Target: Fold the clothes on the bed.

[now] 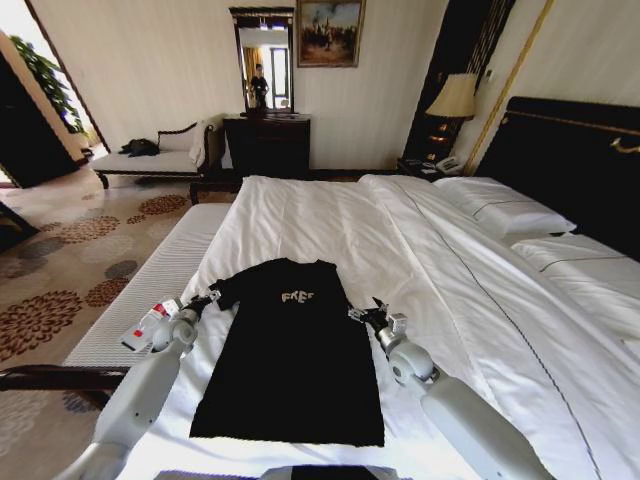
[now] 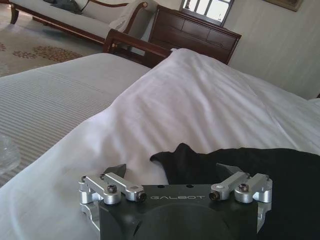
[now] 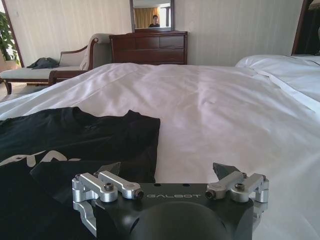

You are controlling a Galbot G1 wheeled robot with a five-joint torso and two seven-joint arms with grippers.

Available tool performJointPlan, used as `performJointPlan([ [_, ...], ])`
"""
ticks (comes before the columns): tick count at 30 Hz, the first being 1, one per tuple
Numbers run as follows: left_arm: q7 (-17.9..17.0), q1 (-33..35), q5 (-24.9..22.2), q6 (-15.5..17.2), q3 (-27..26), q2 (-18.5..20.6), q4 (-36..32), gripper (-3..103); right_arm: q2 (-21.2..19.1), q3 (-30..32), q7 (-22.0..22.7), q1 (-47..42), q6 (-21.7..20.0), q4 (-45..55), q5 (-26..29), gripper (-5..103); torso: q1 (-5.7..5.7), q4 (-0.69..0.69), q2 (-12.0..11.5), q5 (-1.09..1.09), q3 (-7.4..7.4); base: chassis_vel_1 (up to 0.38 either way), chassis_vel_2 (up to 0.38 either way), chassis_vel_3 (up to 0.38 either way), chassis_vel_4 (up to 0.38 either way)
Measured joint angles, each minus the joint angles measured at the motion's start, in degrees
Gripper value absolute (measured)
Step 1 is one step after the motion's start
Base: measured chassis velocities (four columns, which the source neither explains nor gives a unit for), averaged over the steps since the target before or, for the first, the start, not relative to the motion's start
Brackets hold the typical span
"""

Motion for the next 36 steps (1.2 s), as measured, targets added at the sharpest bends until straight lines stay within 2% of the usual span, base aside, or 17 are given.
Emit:
performJointPlan([
  [6,-1.48,-2.38,-0.25,0.36,1.21,-1.4,2.18,100,0.22,0.07,0.0,-0.16,0.05,-0.02,-0.22,100,0.0,0.0,0.0,0.0,0.0,0.0,0.0,0.0,0.0],
  [8,-1.95,-2.79,-0.7,0.63,1.32,-1.78,2.42,93,0.21,0.09,0.0,-0.16,0.06,-0.07,-0.23,100,0.0,0.0,0.0,0.0,0.0,0.0,0.0,0.0,0.0],
  [9,-1.95,-2.79,-0.7,0.63,1.32,-1.78,2.42,93,0.21,0.09,0.0,-0.16,0.06,-0.07,-0.23,100,0.0,0.0,0.0,0.0,0.0,0.0,0.0,0.0,0.0],
  [11,-2.23,-3.04,-0.7,0.76,1.54,-2.03,2.67,82,0.2,0.13,0.03,-0.16,0.08,-0.14,-0.24,100,0.0,0.0,0.0,0.0,0.0,0.0,0.0,0.0,0.0],
  [14,-2.35,-3.04,-0.54,0.77,1.59,-2.12,2.78,77,0.19,0.14,0.07,-0.18,0.09,-0.13,-0.25,100,0.0,0.01,0.0,0.0,0.0,0.0,0.0,0.0,0.0],
  [15,-2.47,-2.96,-0.39,0.77,1.58,-2.18,2.82,66,0.2,0.13,0.13,-0.2,0.09,-0.14,-0.25,100,0.0,0.01,0.0,0.0,0.0,0.0,0.0,0.0,0.0],
  [18,-2.71,-2.8,-0.28,0.74,1.55,-2.2,2.82,60,0.2,0.13,0.17,-0.26,0.09,-0.16,-0.26,100,0.0,0.01,0.0,-0.01,0.0,0.0,0.0,0.0,0.0],
  [21,-3.24,-2.65,-0.28,0.57,1.34,-2.22,2.56,44,0.15,0.14,0.24,-0.32,0.07,-0.16,-0.27,100,0.0,0.01,0.0,0.0,0.0,0.0,0.0,0.0,0.0],
  [24,-3.35,-2.61,-0.3,0.53,1.29,-2.22,2.45,39,0.12,0.13,0.27,-0.32,0.05,-0.13,-0.27,100,0.0,0.01,0.0,0.0,0.0,0.0,0.0,0.0,0.0],
  [27,-3.48,-2.39,-0.29,0.3,1.28,-2.02,2.2,23,0.01,0.1,0.32,-0.33,-0.03,0.02,-0.27,100,0.0,0.01,0.0,0.0,0.0,0.0,0.0,0.0,0.0],
  [28,-3.48,-2.39,-0.29,0.3,1.28,-2.02,2.2,23,0.01,0.1,0.32,-0.33,-0.03,0.02,-0.27,100,0.0,0.01,0.0,0.0,0.0,0.0,0.0,0.0,0.0],
  [32,-4.07,-2.37,-0.28,0.04,1.29,-1.73,1.62,1,-0.02,0.0,0.37,-0.33,-0.18,0.11,-0.25,100,-0.01,0.01,0.0,0.0,0.0,0.0,0.0,0.0,0.0],
  [36,-4.38,-2.38,0.0,-0.15,1.45,-1.48,1.11,0,0.09,0.0,0.38,-0.39,-0.21,0.14,-0.28,100,-0.01,0.01,0.0,0.0,0.0,0.0,0.0,0.0,0.0],
])
